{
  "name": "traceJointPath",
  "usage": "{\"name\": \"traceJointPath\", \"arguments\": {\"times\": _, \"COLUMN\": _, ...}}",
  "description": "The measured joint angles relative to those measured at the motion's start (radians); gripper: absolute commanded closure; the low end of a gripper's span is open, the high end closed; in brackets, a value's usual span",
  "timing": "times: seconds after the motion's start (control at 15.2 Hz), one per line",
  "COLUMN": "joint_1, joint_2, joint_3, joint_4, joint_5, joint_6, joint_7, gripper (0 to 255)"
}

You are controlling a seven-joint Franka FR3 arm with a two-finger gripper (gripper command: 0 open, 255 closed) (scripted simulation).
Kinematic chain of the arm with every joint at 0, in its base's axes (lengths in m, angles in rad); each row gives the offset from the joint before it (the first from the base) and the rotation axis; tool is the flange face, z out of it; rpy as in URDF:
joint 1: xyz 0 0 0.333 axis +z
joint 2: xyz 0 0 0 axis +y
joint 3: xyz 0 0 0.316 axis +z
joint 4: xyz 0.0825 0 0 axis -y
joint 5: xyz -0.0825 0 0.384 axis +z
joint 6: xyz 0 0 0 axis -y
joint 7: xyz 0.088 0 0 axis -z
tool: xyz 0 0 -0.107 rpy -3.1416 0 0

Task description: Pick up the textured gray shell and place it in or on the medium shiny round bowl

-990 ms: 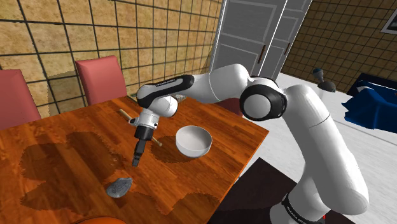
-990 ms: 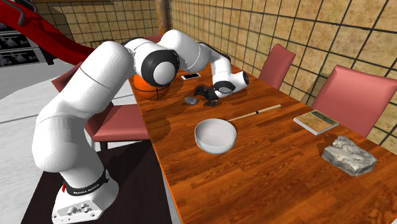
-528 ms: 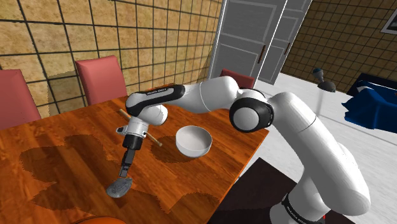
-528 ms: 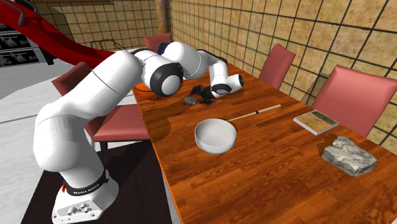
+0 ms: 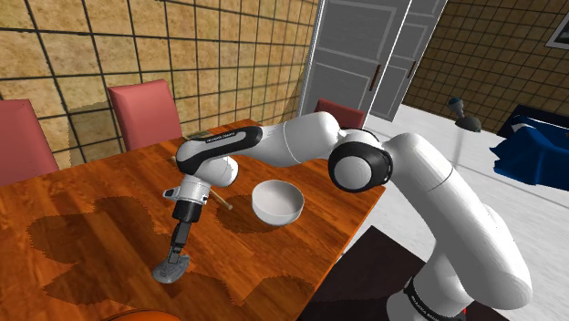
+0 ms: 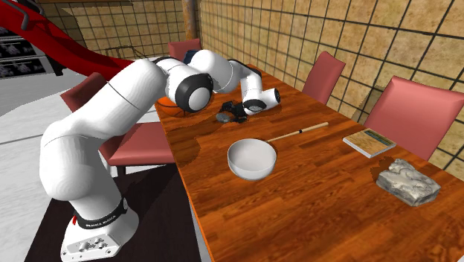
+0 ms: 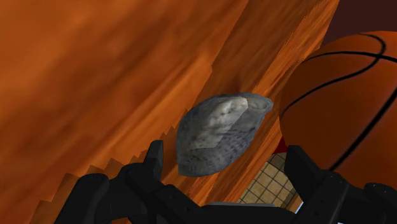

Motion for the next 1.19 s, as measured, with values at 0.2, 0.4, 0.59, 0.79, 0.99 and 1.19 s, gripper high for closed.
{"name": "traceJointPath", "arguments": {"times": 0.2, "joint_1": 0.0, "joint_2": 0.0, "joint_3": 0.0, "joint_4": -0.001, "joint_5": 0.0, "joint_6": 0.001, "joint_7": 0.0, "gripper": 255}}
{"name": "traceJointPath", "arguments": {"times": 0.4, "joint_1": 0.001, "joint_2": -0.004, "joint_3": 0.002, "joint_4": 0.001, "joint_5": 0.004, "joint_6": 0.001, "joint_7": -0.001, "gripper": 255}}
{"name": "traceJointPath", "arguments": {"times": 0.59, "joint_1": 0.0, "joint_2": -0.006, "joint_3": 0.003, "joint_4": -0.001, "joint_5": 0.005, "joint_6": 0.002, "joint_7": -0.003, "gripper": 255}}
{"name": "traceJointPath", "arguments": {"times": 0.79, "joint_1": -0.001, "joint_2": -0.011, "joint_3": 0.002, "joint_4": -0.01, "joint_5": 0.006, "joint_6": 0.006, "joint_7": -0.007, "gripper": 255}}
{"name": "traceJointPath", "arguments": {"times": 0.99, "joint_1": 0.001, "joint_2": -0.014, "joint_3": 0.001, "joint_4": -0.008, "joint_5": 0.003, "joint_6": -0.002, "joint_7": 0.004, "gripper": 255}}
{"name": "traceJointPath", "arguments": {"times": 1.19, "joint_1": 0.0, "joint_2": -0.035, "joint_3": 0.001, "joint_4": -0.016, "joint_5": 0.002, "joint_6": -0.012, "joint_7": 0.015, "gripper": 255}}
